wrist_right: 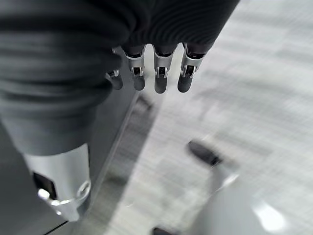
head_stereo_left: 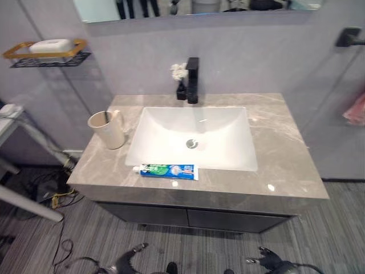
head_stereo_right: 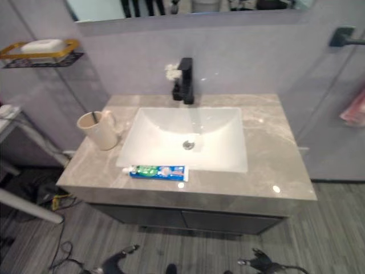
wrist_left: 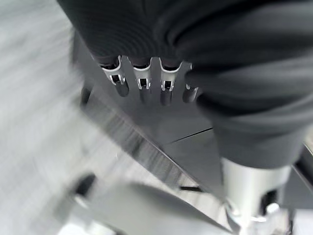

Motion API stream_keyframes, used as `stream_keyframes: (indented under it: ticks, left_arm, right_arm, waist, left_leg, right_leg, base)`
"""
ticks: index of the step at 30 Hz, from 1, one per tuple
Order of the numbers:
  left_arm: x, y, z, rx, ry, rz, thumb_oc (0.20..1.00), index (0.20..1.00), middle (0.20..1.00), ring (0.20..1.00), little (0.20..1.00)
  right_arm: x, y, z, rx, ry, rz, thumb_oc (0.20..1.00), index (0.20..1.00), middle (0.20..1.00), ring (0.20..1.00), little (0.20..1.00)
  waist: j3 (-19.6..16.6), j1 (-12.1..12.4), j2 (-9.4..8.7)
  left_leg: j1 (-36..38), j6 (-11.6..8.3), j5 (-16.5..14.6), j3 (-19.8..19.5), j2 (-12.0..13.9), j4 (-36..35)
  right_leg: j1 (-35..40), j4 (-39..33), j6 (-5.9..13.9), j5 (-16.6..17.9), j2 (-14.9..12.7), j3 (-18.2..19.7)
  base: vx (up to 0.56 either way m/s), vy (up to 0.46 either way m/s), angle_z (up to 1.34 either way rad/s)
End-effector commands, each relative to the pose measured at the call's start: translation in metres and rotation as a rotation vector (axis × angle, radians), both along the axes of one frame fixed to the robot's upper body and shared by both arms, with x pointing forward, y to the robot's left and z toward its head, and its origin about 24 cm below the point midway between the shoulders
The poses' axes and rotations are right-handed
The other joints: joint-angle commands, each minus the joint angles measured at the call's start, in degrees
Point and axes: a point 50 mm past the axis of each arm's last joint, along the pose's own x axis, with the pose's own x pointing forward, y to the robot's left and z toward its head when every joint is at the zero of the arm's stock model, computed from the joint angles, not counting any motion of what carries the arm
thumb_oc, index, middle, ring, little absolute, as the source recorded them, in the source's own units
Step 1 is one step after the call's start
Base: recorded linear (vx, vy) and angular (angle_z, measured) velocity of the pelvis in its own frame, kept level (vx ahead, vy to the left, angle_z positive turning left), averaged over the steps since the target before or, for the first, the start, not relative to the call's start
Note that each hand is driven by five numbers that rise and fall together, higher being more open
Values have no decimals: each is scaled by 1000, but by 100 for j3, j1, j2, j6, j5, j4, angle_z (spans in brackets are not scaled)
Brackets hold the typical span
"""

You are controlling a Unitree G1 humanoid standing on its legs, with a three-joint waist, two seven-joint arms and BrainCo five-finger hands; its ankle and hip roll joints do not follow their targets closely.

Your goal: Put brush and paste in cup on sink, flatten towel.

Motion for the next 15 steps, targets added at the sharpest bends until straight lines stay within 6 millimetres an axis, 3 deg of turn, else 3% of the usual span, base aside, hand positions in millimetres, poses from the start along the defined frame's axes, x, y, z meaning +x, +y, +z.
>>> stream_keyframes:
  ticks: [1, 4, 5, 10, 15]
  left_arm:
    - [49, 12, 86, 71, -429, -130, 1000, 1000, 1000, 1000, 1000]
    - [65, 25, 154, 50, -783, 11, 1000, 1000, 1000, 1000, 1000]
    - [71, 29, 184, 14, -978, 96, 1000, 1000, 1000, 1000, 1000]
    - [83, 26, 209, -37, -1136, 120, 1000, 1000, 1000, 1000, 1000]
    - [100, 14, 206, -126, -1140, 111, 1000, 1000, 1000, 1000, 1000]
  right_arm:
    - [15, 15, -2, 23, -39, -5, 1000, 1000, 1000, 1000, 1000]
    - [0, 16, -6, 42, 6, -28, 1000, 1000, 1000, 1000, 1000]
    - [-4, 20, -9, 69, 24, -15, 1000, 1000, 1000, 1000, 1000]
    - [-3, 24, -9, 100, 25, 15, 1000, 1000, 1000, 1000, 1000]
    - [4, 22, -6, 97, 2, 19, 1000, 1000, 1000, 1000, 1000]
  waist:
    - [144, 48, -411]
    - [116, 100, -425]
    - [86, 40, -441]
    - [54, -93, -416]
    - [89, -262, -312]
  left_leg:
    - [-149, -20, -116, -295, -44, 19]
    - [-153, -49, -88, -369, -30, 19]
    - [-150, -70, -79, -369, -23, 19]
    - [-143, -97, -93, -304, -9, 19]
    - [-180, -102, -111, -54, 12, 19]
  right_leg:
    - [-96, 43, 94, 293, -137, -7]
    - [-49, 42, 79, 273, -123, -86]
    - [-44, 42, 67, 271, -118, -110]
    - [-90, 42, 54, 287, -121, -33]
    - [-301, 42, 61, 372, -117, 231]
  base:
    - [8, -89, 20]
    - [5, -60, 22]
    - [26, -36, 12]
    - [2, -13, 6]
    - [-25, 15, -18]
